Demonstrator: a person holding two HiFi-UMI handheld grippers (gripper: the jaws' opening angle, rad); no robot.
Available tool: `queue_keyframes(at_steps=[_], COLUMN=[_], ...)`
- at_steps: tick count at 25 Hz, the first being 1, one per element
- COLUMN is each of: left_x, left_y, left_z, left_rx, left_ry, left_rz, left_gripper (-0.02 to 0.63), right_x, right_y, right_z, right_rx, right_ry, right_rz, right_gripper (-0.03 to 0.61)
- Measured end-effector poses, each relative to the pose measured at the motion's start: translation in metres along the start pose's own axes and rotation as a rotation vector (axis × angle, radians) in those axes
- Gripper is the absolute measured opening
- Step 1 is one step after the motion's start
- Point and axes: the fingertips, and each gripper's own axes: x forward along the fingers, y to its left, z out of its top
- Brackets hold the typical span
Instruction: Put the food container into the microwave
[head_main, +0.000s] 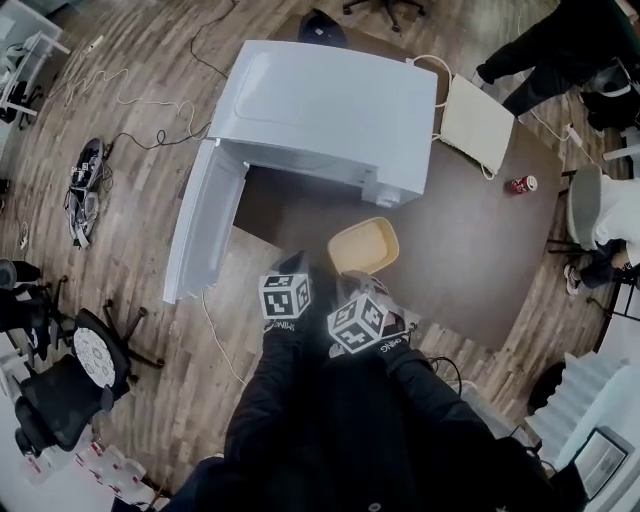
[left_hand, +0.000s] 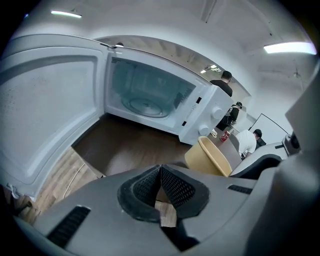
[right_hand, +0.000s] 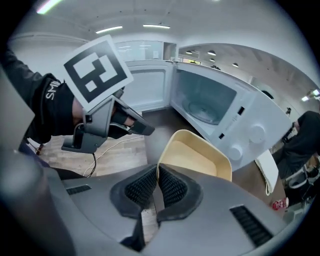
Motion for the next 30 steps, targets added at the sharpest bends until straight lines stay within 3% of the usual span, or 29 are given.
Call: queue_keyframes(at_steps=[9,21,30], left_x=[0.0,0.023,0.044], left_y=[0.07,0.106,0.113], left_z=[0.036,0.076,0.086], left_rx=[-0.019,0.02,0.074], left_ry=[-0.007,0.011,0.024], left_rz=[0.035,-0.005,-0.042], left_gripper=[0.034,0.034,0.034], right_x=[0.037,0.074,0.113], right_y=[0.015,-0.028,-0.082], right_z=[0.079,0.148,0.178], right_rx=[-0.143,-0.386,-0.418], right_ry=[-0.032,-0.061,-0.054], right_rz=[0.039,-0.037,-0.136], right_gripper=[0.034,0.034,0.034])
